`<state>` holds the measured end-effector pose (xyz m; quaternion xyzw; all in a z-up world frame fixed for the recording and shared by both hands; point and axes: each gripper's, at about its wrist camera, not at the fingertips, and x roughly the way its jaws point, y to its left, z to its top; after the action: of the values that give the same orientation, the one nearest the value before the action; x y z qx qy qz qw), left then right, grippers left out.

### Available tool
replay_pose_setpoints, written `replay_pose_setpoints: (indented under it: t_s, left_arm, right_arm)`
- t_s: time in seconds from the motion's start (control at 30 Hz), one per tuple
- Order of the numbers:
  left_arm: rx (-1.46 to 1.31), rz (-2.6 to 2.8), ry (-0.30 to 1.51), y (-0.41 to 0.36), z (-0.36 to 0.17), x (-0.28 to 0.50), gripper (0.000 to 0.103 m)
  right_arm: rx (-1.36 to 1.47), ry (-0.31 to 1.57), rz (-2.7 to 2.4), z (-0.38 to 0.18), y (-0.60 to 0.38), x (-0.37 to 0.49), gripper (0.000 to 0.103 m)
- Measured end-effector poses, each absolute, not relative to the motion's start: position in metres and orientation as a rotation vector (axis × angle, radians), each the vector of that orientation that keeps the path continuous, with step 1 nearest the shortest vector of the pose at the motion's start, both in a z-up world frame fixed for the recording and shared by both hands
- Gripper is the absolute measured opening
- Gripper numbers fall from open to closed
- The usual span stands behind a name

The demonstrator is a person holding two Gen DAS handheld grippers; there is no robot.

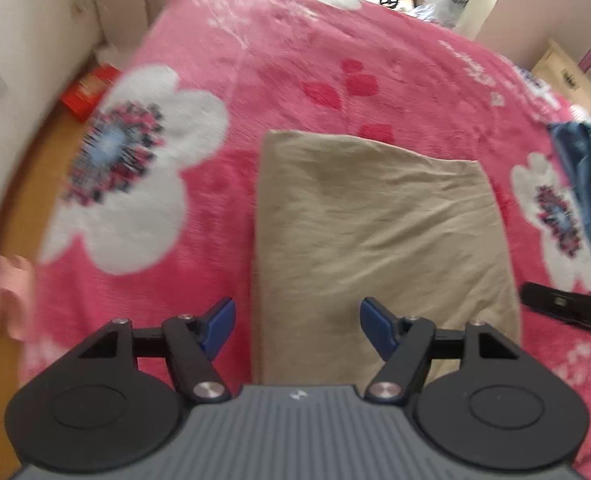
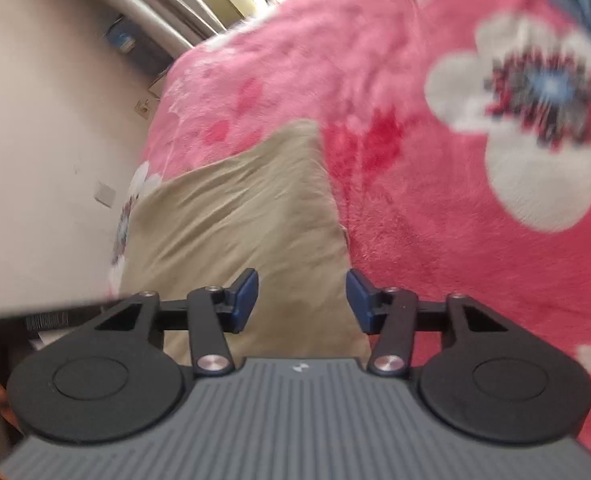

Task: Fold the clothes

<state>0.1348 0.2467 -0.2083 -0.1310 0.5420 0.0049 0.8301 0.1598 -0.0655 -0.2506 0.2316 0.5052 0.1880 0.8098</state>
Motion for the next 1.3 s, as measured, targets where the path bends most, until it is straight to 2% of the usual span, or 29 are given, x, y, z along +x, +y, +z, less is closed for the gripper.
replay_pose_setpoints:
  t_s: [0.1,0.23,0.47,0.6,0.67,0.7,0.77,0.83,0.9,1.1,1.3]
  left_arm:
    - [-0.394,-0.092,1.157,0.268,-0.231,0.131,0.070]
    - [-0.510,-0.198,1.166,0.290,-0.260,0.133,0.076]
    - [-0.524,-0.329,1.154,0.288,-0.275,0.160,0.086]
    - [-0.518,-0.326,1.127,0.278,-0.279,0.167,0.089]
    - [-0.561,-0.297,1.104,0.279,-0.276,0.165,0.081]
    - [-0.584,-0.281,1.094,0.279,-0.274,0.164,0.074]
    - [-0.597,-0.254,1.089,0.279,-0.269,0.164,0.069]
    - [-0.612,-0.243,1.084,0.281,-0.264,0.165,0.061]
    - [-0.631,-0.246,1.065,0.284,-0.255,0.168,0.056]
    - [-0.614,-0.217,1.009,0.302,-0.223,0.204,0.055]
    - [-0.559,-0.131,1.025,0.359,-0.204,0.305,0.055]
  right_arm:
    - [0.583,1.158,0.459,-0.272,-0.073,0.172,0.056]
    - [0.685,1.211,0.559,-0.297,-0.079,0.180,0.065]
    - [0.892,1.228,0.704,-0.332,-0.072,0.211,0.067]
    - [0.909,1.226,0.790,-0.335,-0.055,0.225,0.068]
    - [0.867,1.225,0.835,-0.331,-0.047,0.223,0.064]
    - [0.854,1.227,0.845,-0.327,-0.044,0.221,0.059]
    - [0.817,1.227,0.851,-0.319,-0.038,0.219,0.050]
    - [0.782,1.216,0.852,-0.305,-0.032,0.220,0.033]
    - [0.784,1.196,0.863,-0.290,-0.030,0.224,0.025]
    - [0.771,1.149,0.879,-0.244,-0.007,0.257,0.023]
    - [0.862,1.169,0.837,-0.237,0.047,0.342,0.023]
